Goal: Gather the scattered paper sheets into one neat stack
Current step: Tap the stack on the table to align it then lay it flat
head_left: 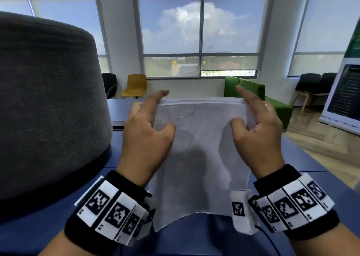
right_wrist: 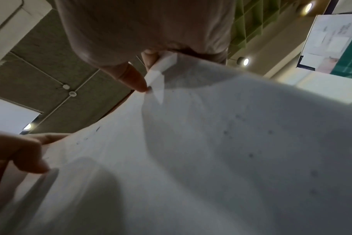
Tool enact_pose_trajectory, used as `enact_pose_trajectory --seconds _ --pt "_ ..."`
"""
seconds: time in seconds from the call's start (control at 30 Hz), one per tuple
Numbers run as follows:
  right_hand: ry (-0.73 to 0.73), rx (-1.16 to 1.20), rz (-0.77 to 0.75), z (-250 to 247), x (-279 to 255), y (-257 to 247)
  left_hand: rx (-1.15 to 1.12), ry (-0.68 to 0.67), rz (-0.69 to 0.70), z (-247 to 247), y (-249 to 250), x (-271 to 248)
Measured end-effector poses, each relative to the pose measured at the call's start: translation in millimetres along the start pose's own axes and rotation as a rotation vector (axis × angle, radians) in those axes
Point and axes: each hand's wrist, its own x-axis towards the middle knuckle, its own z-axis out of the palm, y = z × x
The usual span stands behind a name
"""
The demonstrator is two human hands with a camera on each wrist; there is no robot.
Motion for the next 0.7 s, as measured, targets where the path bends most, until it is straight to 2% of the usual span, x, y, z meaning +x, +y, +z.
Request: enact_pose_trajectory --seconds 0.1,0.23,0.5,0.63,0.7 --pt "-0.07 -0.024 0.012 -5 -2 2 0.015 -0.048 -0.06 -2 -3 -5" --pt "-0.165 0.044 0.02 -10 2 5 -0.036 -0.08 -0.062 -1 -3 -5" --pt "-0.125 0.102 -0.027 -14 23 -6 -0.089 -0.035 -0.012 -6 7 16" --pt "-0.192 0.101 0.066 -9 2 0 -0.056 -0.102 -0.082 -1 -6 -2" --pt "-0.182 0.113 0.068 -9 -3 3 -0.089 -0.099 -0.073 3 -10 -8"
